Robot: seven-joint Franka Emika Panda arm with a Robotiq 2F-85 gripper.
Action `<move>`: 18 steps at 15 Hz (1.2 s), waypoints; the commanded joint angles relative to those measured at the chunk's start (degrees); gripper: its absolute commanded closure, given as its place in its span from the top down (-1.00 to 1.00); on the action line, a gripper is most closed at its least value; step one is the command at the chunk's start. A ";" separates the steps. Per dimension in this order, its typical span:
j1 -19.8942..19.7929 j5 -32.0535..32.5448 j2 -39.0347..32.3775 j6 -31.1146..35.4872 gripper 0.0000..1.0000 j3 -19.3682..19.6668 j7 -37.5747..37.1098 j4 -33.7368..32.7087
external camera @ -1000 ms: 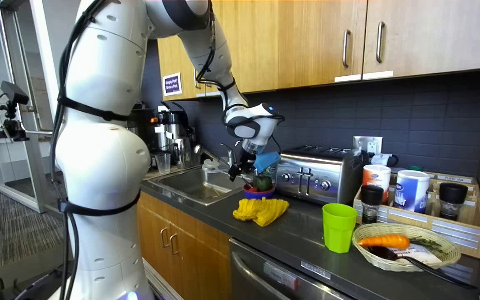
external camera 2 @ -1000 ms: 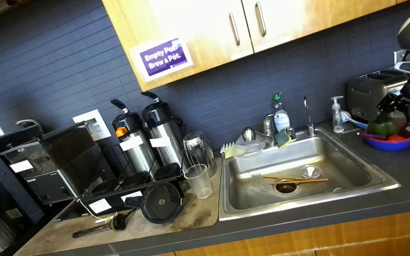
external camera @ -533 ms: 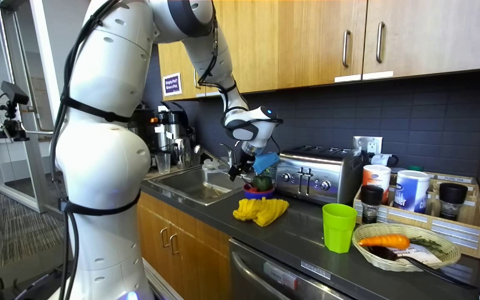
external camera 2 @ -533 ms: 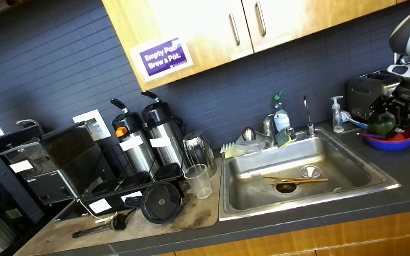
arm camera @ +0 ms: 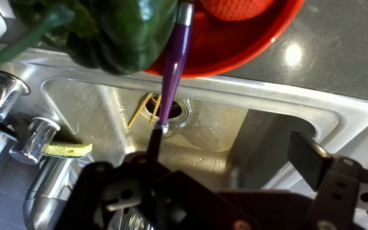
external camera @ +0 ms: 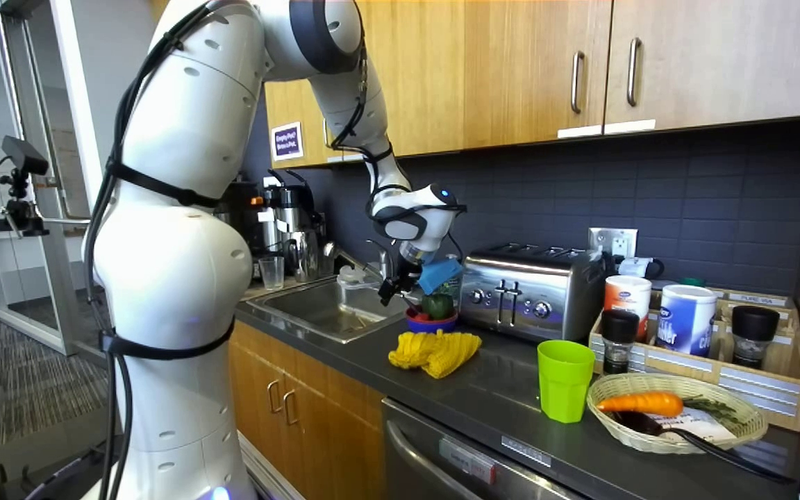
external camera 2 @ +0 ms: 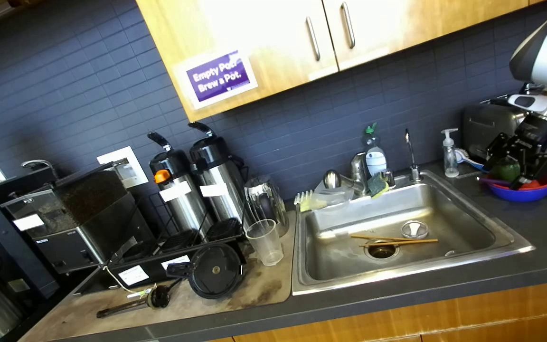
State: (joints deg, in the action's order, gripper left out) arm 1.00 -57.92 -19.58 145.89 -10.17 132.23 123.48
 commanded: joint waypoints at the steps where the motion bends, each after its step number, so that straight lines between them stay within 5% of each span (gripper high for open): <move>1: 0.28 0.03 -0.12 0.00 1.00 0.20 -0.09 -0.10; 18: -0.26 -0.05 -0.71 0.61 1.00 0.48 1.42 -1.88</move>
State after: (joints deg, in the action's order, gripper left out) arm 0.60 -57.92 -19.97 146.04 -9.85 132.36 122.60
